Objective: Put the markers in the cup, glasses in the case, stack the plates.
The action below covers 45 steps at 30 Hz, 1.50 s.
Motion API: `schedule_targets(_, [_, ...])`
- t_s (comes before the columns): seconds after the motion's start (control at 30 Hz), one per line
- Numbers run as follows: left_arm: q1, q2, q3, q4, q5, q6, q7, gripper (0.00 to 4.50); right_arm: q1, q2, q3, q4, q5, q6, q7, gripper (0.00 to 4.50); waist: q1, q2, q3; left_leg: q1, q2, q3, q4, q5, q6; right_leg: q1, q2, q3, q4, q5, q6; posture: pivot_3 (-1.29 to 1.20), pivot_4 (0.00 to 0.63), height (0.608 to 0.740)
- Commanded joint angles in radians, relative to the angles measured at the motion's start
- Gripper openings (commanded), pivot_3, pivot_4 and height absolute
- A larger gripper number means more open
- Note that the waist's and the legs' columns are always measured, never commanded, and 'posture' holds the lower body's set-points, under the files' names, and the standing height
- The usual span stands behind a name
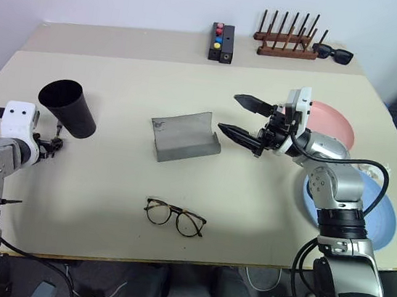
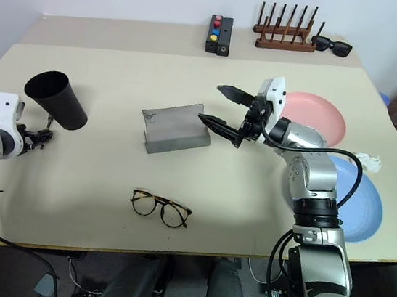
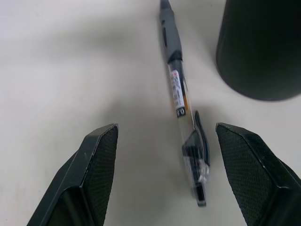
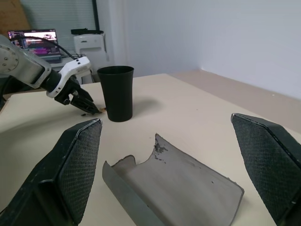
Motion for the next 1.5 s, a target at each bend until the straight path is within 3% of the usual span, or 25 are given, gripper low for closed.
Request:
schedule_targets(0.03, [-0.039, -0.011, 0.014, -0.001, 0.014, 0.020, 0.037, 3.35, -0.001, -0.011, -0.026, -0.045, 0.016, -0.007, 0.000, 4.50, 0.000, 0.000, 0.000, 0.000, 0.000, 0.000, 0.000, 0.000, 0.000, 0.000, 0.000, 0.000, 0.000, 0.000, 0.000, 0.00, 0.150, 0.740])
schedule_targets(0.43, [-0.121, -0.037, -0.009, 0.063, 0.038, 0.049, 0.085, 3.35, 0.002, -0.020, -0.021, -0.118, 0.043, 0.058, -0.009, 4.50, -0.001, 0.000, 0.000, 0.000, 0.000, 0.000, 0.001, 0.000, 0.000, 0.000, 0.000, 0.000, 0.000, 0.000, 0.000, 0.00, 0.150, 0.740])
schedule_targets(0.67, [-0.117, -0.035, -0.004, 0.069, 0.041, 0.049, 0.080, 3.35, 0.043, -0.075, 0.025, -0.178, 0.075, 0.107, 0.125, 4.50, 0.001, -0.001, 0.000, 0.000, 0.000, 0.000, 0.001, 0.000, 0.000, 0.000, 0.000, 0.000, 0.000, 0.000, 0.000, 0.00, 0.150, 0.740])
schedule_targets(1.5, [-0.081, -0.032, -0.025, 0.032, 0.036, 0.072, 0.051, 3.35, 0.074, -0.104, 0.057, -0.118, 0.017, 0.036, 0.226, 4.50, 0.001, -0.001, 0.000, 0.000, 0.000, 0.000, 0.001, 0.000, 0.000, 0.001, 0.000, 0.000, 0.000, 0.000, 0.000, 0.00, 0.150, 0.740])
